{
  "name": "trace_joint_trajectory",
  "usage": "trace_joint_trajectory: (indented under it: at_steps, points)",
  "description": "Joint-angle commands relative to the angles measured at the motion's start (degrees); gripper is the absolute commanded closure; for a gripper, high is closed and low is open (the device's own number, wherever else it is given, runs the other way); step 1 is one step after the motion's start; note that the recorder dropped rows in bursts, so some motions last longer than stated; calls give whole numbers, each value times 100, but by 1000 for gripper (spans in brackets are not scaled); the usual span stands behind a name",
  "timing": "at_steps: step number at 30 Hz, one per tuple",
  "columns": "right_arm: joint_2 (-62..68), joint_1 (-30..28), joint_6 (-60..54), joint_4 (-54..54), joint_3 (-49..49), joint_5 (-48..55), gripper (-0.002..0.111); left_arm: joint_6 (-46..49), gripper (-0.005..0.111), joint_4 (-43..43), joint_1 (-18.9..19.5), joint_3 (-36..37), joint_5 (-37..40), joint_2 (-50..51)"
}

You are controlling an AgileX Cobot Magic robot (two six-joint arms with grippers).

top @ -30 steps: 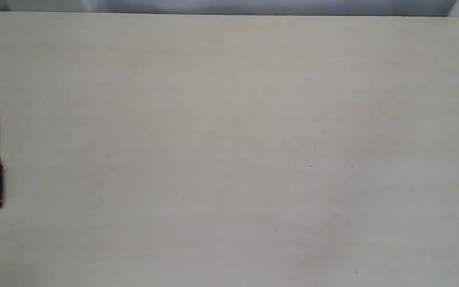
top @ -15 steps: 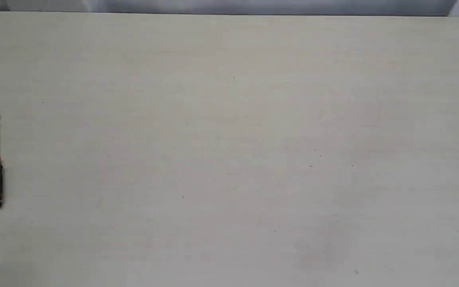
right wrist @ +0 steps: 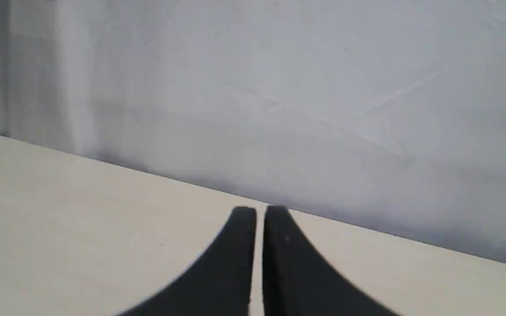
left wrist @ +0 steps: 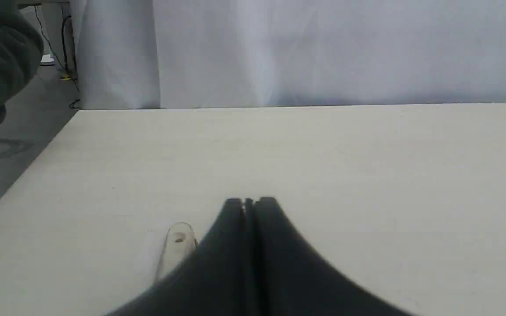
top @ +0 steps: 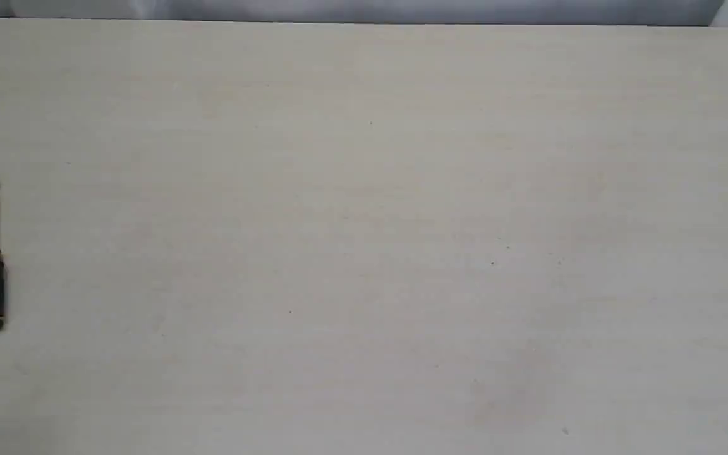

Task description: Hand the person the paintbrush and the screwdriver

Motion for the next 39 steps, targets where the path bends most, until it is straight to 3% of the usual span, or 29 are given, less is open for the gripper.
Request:
trace_joint_trajectory:
  at_steps: [1, 8, 13, 39]
  points:
    - [-31, -526, -38, 43, 21, 223, 104, -12, 107, 0, -11, 12, -18, -14]
    - [-31, -1602, -2, 43, 21, 140, 104, -12, 107, -10, -11, 12, -18, -14]
    - [-31, -2045, -2, 43, 21, -15, 104, -12, 107, -10, -11, 12, -18, -14]
    - [-31, -2062, -2, 43, 21, -87, 104, -12, 107, -12, -11, 12, -16, -14]
